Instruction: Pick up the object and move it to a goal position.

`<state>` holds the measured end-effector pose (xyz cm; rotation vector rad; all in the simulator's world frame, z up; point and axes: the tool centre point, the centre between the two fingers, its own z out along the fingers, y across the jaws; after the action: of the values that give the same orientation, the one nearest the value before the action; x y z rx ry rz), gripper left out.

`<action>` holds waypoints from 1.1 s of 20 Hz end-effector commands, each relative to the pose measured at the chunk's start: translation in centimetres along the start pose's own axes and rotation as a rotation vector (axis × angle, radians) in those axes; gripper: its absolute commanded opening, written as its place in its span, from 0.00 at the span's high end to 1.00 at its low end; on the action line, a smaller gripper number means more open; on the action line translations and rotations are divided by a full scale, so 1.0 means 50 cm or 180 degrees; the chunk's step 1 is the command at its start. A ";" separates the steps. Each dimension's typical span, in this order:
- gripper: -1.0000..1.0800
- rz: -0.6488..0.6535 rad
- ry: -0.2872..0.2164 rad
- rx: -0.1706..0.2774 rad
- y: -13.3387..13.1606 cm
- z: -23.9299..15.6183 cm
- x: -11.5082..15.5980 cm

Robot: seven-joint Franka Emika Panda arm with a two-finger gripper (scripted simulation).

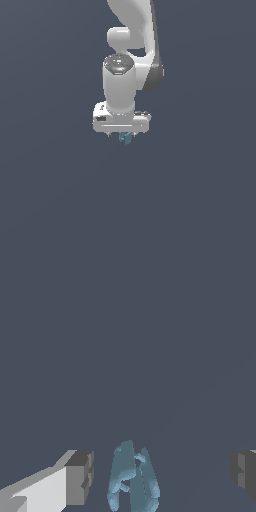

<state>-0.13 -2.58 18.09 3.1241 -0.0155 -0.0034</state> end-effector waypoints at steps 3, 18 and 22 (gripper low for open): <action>0.04 -0.0005 0.0005 -0.0001 0.002 -0.001 0.000; 0.04 -0.0075 0.0064 -0.0018 0.025 -0.009 0.005; 0.04 -0.0160 0.0063 -0.0017 0.024 -0.006 0.001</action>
<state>-0.02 -3.77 18.47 3.1182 0.0467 0.0272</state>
